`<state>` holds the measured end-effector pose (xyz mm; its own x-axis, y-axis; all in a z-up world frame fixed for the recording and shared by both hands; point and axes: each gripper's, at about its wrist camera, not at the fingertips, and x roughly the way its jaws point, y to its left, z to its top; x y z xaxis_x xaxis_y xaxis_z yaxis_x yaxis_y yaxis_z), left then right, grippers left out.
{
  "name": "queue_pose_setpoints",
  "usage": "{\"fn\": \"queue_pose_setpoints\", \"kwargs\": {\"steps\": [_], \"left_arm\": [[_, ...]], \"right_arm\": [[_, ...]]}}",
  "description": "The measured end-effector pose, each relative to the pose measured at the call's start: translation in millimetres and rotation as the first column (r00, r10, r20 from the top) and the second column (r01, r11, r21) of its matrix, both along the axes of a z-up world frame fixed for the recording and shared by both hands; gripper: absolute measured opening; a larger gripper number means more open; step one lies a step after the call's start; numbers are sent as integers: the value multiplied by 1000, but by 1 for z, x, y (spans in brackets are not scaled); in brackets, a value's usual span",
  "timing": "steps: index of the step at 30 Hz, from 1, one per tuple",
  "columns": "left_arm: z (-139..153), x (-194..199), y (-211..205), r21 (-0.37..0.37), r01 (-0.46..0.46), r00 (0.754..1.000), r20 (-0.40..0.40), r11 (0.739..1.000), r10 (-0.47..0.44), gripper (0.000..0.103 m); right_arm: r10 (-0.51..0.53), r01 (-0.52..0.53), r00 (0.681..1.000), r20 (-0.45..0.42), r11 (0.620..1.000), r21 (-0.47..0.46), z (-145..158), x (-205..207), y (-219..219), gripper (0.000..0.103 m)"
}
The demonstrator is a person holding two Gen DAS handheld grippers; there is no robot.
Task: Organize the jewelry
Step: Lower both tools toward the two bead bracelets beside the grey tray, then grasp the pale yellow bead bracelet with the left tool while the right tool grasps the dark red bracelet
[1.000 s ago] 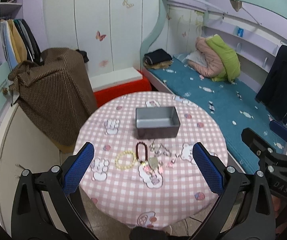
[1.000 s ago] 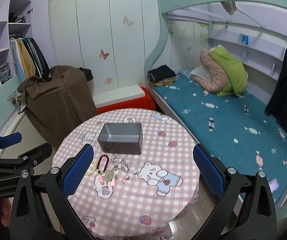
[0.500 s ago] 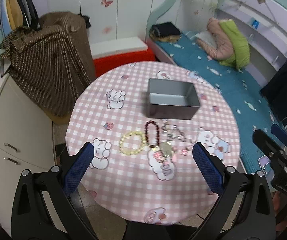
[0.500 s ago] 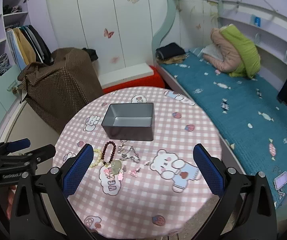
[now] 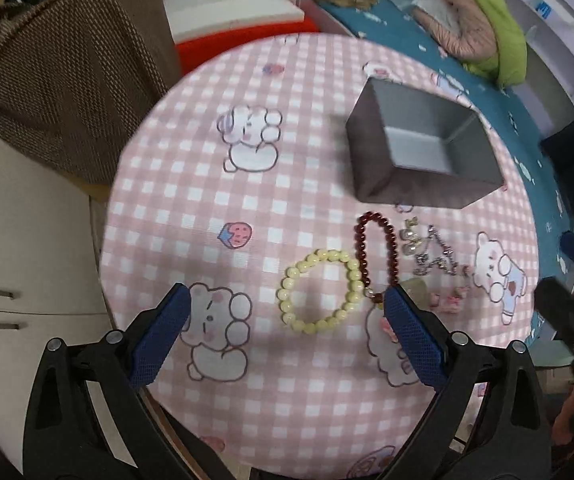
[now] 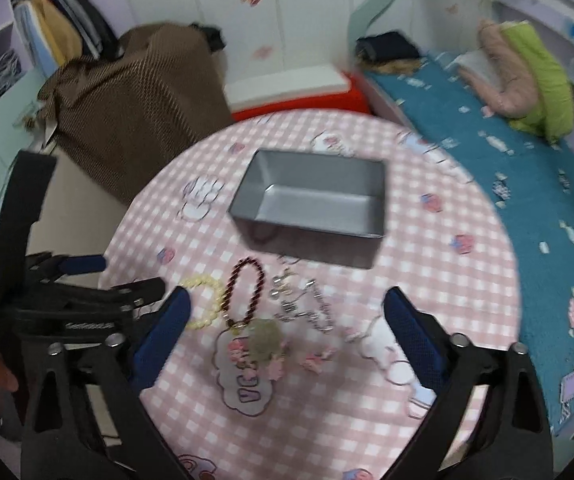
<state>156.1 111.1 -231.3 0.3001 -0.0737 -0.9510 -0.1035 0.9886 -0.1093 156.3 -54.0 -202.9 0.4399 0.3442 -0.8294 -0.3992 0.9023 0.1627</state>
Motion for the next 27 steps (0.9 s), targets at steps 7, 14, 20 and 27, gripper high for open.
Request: {"fn": "queue_pose_setpoints", "kwargs": {"steps": [7, 14, 20, 27], "left_arm": [[-32, 13, 8, -43, 18, 994, -104, 999, -22, 68], [-47, 17, 18, -55, 23, 988, -154, 998, -32, 48], [-53, 19, 23, -51, 36, 986, -158, 998, -44, 40], [-55, 21, 21, 18, 49, 987, -155, 999, -45, 10]], "right_arm": [[85, -74, 980, -181, 995, 70, -40, 21, 25, 51], [121, -103, 953, -276, 991, 80, -66, 31, 38, 30], [124, -121, 947, -296, 992, 29, -82, 36, 48, 24], [83, -111, 962, -259, 989, -93, -95, 33, 57, 18]]}}
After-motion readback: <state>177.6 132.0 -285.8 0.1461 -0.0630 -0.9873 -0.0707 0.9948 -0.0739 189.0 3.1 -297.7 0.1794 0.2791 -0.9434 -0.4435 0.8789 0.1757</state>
